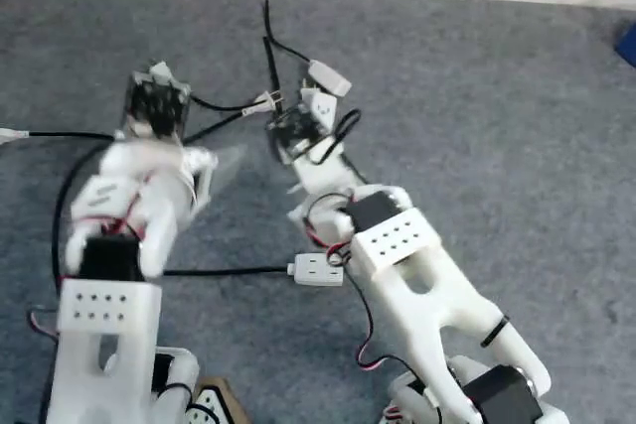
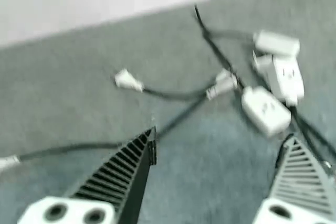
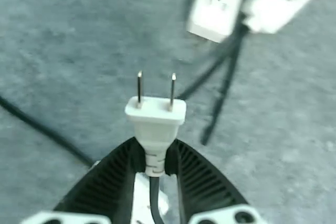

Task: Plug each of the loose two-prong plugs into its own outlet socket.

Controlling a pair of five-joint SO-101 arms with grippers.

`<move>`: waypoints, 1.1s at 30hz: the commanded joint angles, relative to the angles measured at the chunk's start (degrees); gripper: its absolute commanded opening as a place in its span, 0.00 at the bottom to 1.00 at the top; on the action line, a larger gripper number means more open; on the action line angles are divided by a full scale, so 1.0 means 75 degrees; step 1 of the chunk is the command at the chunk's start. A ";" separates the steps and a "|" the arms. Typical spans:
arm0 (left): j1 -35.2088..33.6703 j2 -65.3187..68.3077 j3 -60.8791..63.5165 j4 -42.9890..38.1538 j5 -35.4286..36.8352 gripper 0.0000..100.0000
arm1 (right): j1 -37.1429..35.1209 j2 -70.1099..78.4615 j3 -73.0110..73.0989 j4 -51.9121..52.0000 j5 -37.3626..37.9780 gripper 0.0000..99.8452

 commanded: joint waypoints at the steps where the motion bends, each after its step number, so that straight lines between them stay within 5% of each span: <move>1: 0.0088 -0.0580 0.0674 -0.0211 0.0070 0.36 | -0.0404 -0.0076 -0.0428 0.0053 -0.0258 0.01; 23: 0.0486 -0.0990 0.2245 -0.0715 -0.0117 0.36 | -0.1518 -0.0147 -0.0053 0.0229 -0.0586 0.01; 33: 0.0510 -0.0990 0.2421 -0.0844 -0.0129 0.36 | -0.1073 -0.1506 -0.0041 0.0721 -0.0551 0.01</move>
